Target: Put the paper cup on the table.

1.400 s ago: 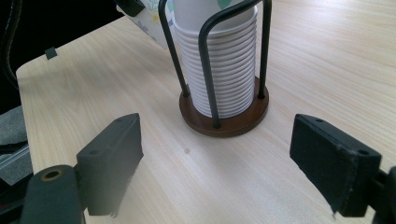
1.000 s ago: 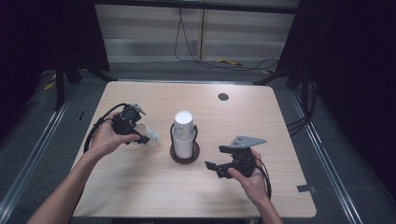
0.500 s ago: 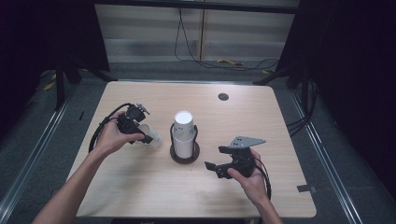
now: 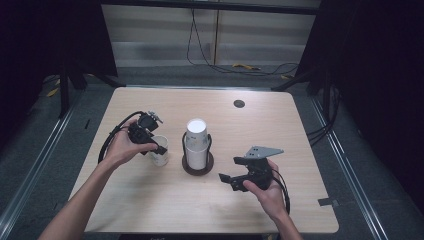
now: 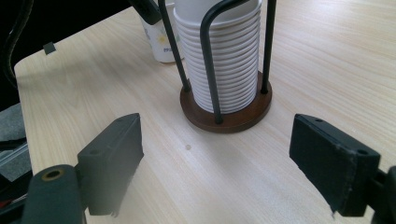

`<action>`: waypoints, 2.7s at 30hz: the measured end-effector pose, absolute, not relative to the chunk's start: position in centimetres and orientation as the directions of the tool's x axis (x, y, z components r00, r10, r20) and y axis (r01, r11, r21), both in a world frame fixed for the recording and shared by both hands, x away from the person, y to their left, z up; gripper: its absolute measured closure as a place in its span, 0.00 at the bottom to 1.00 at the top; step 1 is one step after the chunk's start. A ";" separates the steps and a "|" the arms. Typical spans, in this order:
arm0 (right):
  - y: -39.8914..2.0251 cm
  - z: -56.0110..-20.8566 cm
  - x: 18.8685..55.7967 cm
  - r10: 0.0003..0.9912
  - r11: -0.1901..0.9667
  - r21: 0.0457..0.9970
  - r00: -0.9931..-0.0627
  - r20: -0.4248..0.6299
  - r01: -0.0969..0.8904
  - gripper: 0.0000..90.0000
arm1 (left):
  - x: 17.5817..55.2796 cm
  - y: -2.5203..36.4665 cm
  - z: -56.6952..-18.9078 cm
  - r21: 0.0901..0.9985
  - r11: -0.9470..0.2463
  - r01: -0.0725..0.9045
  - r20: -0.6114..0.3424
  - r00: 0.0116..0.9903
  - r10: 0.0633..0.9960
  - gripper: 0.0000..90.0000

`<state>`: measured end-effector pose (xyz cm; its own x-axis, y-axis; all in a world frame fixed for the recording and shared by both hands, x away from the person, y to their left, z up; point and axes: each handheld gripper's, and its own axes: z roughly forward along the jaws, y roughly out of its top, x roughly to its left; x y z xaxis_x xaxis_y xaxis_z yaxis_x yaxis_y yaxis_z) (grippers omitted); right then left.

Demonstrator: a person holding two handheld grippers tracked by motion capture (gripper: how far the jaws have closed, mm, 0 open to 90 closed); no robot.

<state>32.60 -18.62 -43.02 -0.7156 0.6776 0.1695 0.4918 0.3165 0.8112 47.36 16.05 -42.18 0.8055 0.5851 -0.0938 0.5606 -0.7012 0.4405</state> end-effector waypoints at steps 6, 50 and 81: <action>-18.6 -43.0 32.6 0.676 0.319 0.811 -0.717 0.168 0.491 0.19 | 46.8 15.9 -41.7 0.474 -0.687 0.551 -0.067 0.800 0.596 0.20; -18.8 -43.3 32.5 0.705 0.314 0.807 -0.692 0.153 0.499 0.19 | 39.6 20.6 -41.6 0.818 -0.371 0.439 -0.145 0.782 0.606 0.19; -18.3 -45.2 31.4 0.767 0.273 0.808 -0.625 0.145 0.522 0.18 | 32.6 19.4 -47.4 0.801 -0.354 0.484 -0.194 0.768 0.611 0.19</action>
